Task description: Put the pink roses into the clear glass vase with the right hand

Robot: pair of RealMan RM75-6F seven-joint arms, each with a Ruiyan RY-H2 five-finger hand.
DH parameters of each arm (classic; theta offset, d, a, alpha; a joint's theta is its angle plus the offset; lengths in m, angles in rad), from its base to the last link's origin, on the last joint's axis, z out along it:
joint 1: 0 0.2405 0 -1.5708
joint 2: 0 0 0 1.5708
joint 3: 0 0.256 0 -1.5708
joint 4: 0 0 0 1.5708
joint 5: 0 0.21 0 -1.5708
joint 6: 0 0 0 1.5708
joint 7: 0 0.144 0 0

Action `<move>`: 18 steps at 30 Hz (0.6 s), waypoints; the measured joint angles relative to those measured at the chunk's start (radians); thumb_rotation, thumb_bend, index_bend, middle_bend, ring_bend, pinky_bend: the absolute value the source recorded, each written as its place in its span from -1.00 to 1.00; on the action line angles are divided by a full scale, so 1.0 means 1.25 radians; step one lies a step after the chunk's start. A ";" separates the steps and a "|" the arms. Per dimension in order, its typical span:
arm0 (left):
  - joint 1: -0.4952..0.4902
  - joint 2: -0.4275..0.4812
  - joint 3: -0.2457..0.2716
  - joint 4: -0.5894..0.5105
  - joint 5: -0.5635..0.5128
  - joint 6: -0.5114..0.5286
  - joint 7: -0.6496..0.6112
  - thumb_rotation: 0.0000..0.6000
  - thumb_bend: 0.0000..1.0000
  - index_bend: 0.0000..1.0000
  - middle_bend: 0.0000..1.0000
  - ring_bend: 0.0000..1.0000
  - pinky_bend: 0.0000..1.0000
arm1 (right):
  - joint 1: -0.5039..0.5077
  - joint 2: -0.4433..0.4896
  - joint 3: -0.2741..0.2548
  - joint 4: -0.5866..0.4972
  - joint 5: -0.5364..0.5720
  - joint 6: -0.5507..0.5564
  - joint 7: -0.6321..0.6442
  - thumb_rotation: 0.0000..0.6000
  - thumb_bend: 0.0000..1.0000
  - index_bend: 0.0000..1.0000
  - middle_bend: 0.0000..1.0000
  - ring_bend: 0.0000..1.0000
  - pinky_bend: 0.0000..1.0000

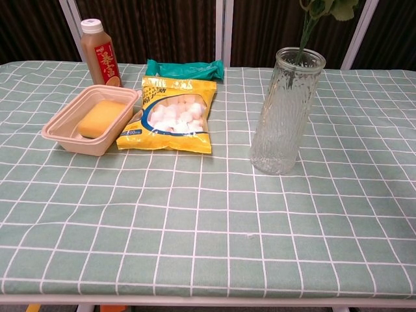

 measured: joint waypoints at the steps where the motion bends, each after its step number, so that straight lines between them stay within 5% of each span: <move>1: 0.000 0.000 0.000 0.001 -0.001 -0.001 -0.001 1.00 -0.84 -0.73 -0.89 -1.00 -0.78 | 0.000 -0.005 -0.004 0.013 0.000 -0.005 0.003 1.00 -0.80 -0.07 -0.13 -0.75 -0.99; 6: 0.002 0.001 0.000 0.007 -0.005 -0.003 -0.007 1.00 -0.84 -0.73 -0.89 -1.00 -0.78 | 0.003 -0.032 -0.028 0.095 -0.011 -0.049 0.029 1.00 -0.98 -0.30 -0.29 -0.89 -1.00; 13: 0.003 0.000 -0.001 0.012 -0.007 -0.003 -0.012 1.00 -0.84 -0.73 -0.89 -1.00 -0.78 | 0.004 -0.035 -0.063 0.164 -0.106 -0.125 0.071 1.00 -1.00 -0.94 -0.72 -1.00 -1.00; 18: 0.003 0.001 -0.001 0.010 -0.001 0.001 -0.012 1.00 -0.84 -0.73 -0.89 -1.00 -0.78 | -0.012 0.000 -0.083 0.168 -0.169 -0.145 0.093 1.00 -1.00 -1.00 -1.00 -1.00 -1.00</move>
